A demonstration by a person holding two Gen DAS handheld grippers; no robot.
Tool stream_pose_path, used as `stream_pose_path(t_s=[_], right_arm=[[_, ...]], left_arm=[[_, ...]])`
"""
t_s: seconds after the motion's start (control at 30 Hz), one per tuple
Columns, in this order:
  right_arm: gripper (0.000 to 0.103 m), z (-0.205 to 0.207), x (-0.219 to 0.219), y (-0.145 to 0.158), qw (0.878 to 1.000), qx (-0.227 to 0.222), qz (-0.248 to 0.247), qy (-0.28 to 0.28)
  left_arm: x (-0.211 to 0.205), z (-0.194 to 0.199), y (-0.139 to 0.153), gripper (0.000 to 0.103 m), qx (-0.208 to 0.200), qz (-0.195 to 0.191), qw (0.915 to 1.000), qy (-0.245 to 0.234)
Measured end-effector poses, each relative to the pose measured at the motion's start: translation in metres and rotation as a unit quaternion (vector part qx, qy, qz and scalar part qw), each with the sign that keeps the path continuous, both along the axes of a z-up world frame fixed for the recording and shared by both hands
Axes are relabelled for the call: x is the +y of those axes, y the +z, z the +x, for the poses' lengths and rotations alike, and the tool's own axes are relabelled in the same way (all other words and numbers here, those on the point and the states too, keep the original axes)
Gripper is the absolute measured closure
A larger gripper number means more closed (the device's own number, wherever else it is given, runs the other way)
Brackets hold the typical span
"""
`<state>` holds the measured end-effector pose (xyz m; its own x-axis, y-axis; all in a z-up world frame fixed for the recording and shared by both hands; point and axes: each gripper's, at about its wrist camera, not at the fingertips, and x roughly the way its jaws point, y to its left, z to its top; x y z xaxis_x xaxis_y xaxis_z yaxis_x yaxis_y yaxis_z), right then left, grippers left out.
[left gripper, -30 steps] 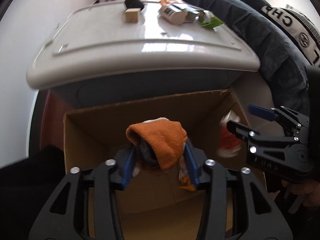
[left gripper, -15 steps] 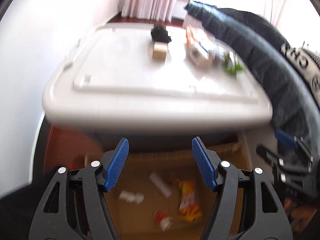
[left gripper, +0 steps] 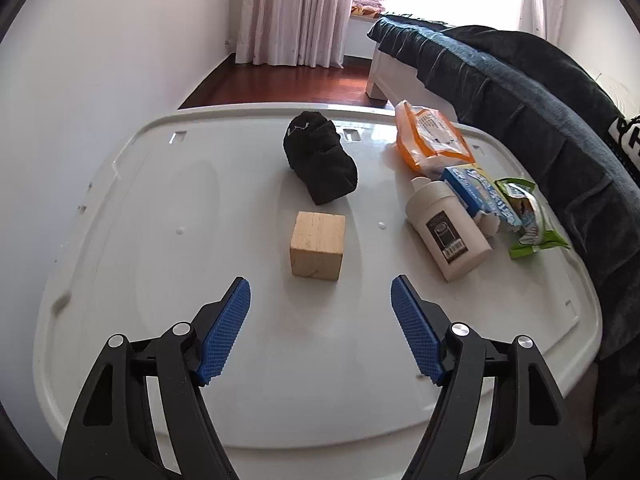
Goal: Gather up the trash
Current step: 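Grasp the wooden block with the left tool, then drop wooden block into box with left tool while right tool drops green bag in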
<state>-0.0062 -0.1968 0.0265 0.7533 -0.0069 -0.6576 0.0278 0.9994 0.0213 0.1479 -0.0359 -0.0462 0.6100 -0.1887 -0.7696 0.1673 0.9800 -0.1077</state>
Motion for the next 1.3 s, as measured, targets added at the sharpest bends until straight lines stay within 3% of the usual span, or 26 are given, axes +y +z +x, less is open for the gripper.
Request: stream_pose_path(t_s=[0.23,0.3,0.33,0.37,0.4,0.73,0.93,1.17,1.3], right_arm=[[0.023,0.006,-0.011,-0.014,1.000,0.012,0.011,-0.006],[0.023,0.007,-0.013,-0.015,1.000,0.012,0.009,-0.008],[0.023,0.008,-0.013,-0.016,1.000,0.013,0.009,-0.009],[0.023,0.009,-0.014,-0.017,1.000,0.015,0.010,-0.011],[0.023,0.010,-0.015,-0.018,1.000,0.016,0.011,-0.013],[0.023,0.022,-0.018,-0.020,1.000,0.016,0.003,-0.020],[0.023,0.071,-0.040,-0.014,0.999,0.000,-0.021,-0.046],[0.023,0.158,-0.058,-0.040,0.996,0.057,-0.049,-0.045],[0.025,0.183,-0.061,-0.063,0.993,0.092,-0.059,-0.048]], left_arm=[[-0.009,0.040,-0.024,0.032,0.023,0.032,0.9992,0.007],[-0.010,0.048,-0.027,0.034,0.038,0.023,0.9990,0.009],[-0.010,0.050,-0.025,0.039,0.033,0.022,0.9991,0.013],[-0.010,0.051,-0.023,0.058,0.027,0.018,0.9994,0.009],[-0.010,0.052,-0.022,0.068,0.027,0.017,0.9995,0.004],[-0.005,0.021,-0.006,0.068,0.014,-0.003,0.9999,0.009],[-0.008,-0.005,0.017,0.068,-0.004,-0.015,0.9999,-0.005],[-0.016,-0.025,0.024,0.068,-0.012,-0.022,0.9993,-0.028],[-0.018,-0.028,0.023,0.068,-0.008,-0.026,0.9990,-0.036]])
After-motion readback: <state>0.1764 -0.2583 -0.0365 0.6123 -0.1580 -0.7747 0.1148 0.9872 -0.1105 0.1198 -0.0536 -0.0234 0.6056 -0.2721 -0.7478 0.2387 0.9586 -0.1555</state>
